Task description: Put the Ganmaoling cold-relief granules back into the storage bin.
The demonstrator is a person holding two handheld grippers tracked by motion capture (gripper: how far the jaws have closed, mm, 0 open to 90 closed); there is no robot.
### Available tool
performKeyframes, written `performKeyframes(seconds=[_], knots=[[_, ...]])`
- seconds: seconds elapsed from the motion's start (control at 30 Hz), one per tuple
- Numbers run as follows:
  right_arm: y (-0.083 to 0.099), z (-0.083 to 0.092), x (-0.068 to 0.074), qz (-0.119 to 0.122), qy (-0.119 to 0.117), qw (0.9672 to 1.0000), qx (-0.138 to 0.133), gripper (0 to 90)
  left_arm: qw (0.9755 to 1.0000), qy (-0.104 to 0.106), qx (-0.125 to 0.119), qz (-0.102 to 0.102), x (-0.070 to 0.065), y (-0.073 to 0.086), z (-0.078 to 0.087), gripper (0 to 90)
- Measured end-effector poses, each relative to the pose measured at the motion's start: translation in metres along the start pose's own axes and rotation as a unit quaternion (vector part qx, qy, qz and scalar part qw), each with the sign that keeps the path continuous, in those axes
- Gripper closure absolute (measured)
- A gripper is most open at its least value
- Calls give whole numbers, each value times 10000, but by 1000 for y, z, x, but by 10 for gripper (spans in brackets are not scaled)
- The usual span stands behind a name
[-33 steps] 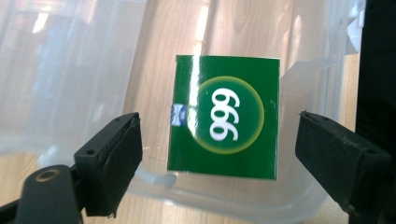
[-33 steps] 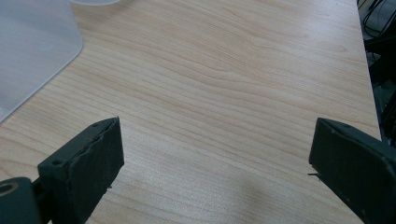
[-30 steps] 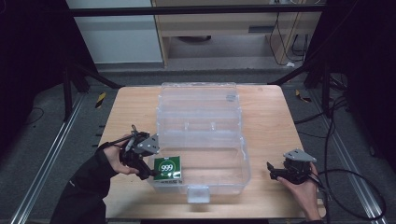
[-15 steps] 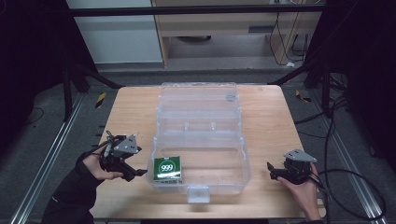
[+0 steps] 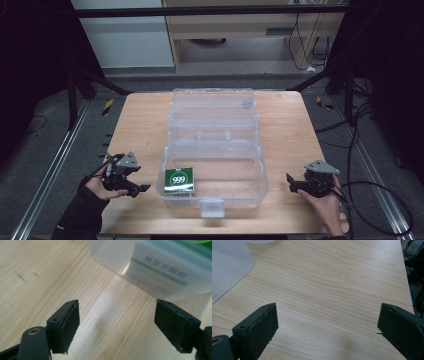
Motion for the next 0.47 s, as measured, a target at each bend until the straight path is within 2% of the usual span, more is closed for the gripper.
performKeyframes(seconds=[0.1,0.2,0.33,0.47], knots=[[1,0,0,-3,12,10000,8,35,9997,-81,-61,221,5,4,-6,196],[1,0,-1,-3,19,10000,2,35,9987,-249,-53,450,13,9,-11,184],[1,0,-1,9,28,10000,0,35,9954,-468,-213,812,24,14,-15,165],[1,-1,-1,-1,24,10000,6,35,9923,-625,-247,1041,32,20,-19,156]])
Point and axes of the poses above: each handheld gripper's, and its own axes: z roughly backward along the jaws, y roughly out of its underside, x roughly to its left, the point moved 7 cm from there along -z, roughly forward along the jaws, and after that the axes turned 15 degrees about z, right-handed, at the moved point
